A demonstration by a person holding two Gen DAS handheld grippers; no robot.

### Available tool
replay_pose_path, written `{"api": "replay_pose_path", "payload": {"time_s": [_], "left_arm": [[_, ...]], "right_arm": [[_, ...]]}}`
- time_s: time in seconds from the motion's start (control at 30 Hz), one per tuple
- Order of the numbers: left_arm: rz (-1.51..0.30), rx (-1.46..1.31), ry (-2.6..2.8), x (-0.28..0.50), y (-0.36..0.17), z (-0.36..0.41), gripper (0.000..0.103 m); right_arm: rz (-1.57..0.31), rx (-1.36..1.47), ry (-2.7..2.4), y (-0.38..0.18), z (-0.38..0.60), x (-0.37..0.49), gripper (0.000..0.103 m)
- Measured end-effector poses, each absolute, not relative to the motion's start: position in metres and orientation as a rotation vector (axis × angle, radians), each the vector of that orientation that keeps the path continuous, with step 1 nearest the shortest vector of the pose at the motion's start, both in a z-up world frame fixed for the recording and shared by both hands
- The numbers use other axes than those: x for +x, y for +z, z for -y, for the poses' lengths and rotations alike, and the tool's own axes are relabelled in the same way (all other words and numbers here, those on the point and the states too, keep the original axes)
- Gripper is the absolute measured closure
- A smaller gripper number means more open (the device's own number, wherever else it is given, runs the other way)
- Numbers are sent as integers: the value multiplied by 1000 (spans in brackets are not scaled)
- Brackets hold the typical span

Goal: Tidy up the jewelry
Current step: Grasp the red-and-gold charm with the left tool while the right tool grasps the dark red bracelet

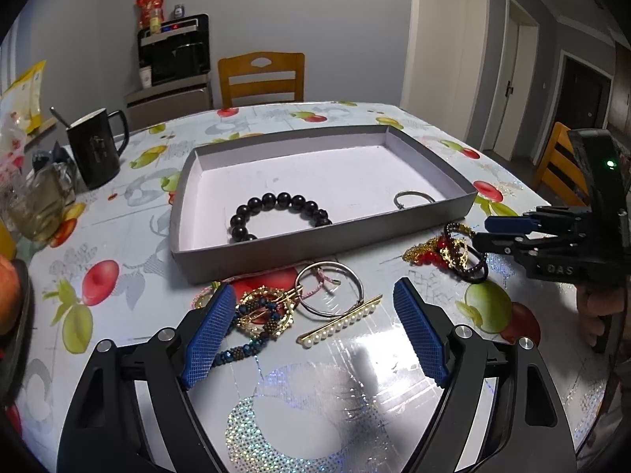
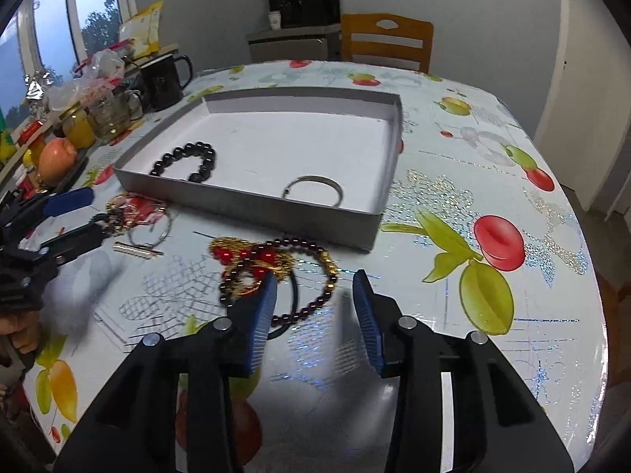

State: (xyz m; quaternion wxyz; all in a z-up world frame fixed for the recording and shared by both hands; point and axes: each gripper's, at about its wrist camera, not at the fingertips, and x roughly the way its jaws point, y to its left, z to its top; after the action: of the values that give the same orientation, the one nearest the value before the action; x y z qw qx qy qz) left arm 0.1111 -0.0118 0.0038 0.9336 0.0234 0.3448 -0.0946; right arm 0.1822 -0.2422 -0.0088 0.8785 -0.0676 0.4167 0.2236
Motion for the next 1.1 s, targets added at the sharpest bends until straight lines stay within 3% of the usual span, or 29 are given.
{"api": "replay_pose_path", "payload": {"time_s": [0.13,0.2,0.23,0.7,1.1], "left_arm": [[-704,57,-185,111,4,13,21],[-702,63,-182,111,4,14,21],[-701,66,-181,110,4,15,21],[-711,122,-212,107,3,36,21],[-754,290,-332,123,-3,114,21]], "right_arm": [[-902,-125,477,-13,242,189,81],[-911,-118,484,-14,243,189,95],[-911,-112,489,-14,243,189,96],[-767,-45,572,27,265,147,97],[-828,-4,537,5,301,140,97]]}}
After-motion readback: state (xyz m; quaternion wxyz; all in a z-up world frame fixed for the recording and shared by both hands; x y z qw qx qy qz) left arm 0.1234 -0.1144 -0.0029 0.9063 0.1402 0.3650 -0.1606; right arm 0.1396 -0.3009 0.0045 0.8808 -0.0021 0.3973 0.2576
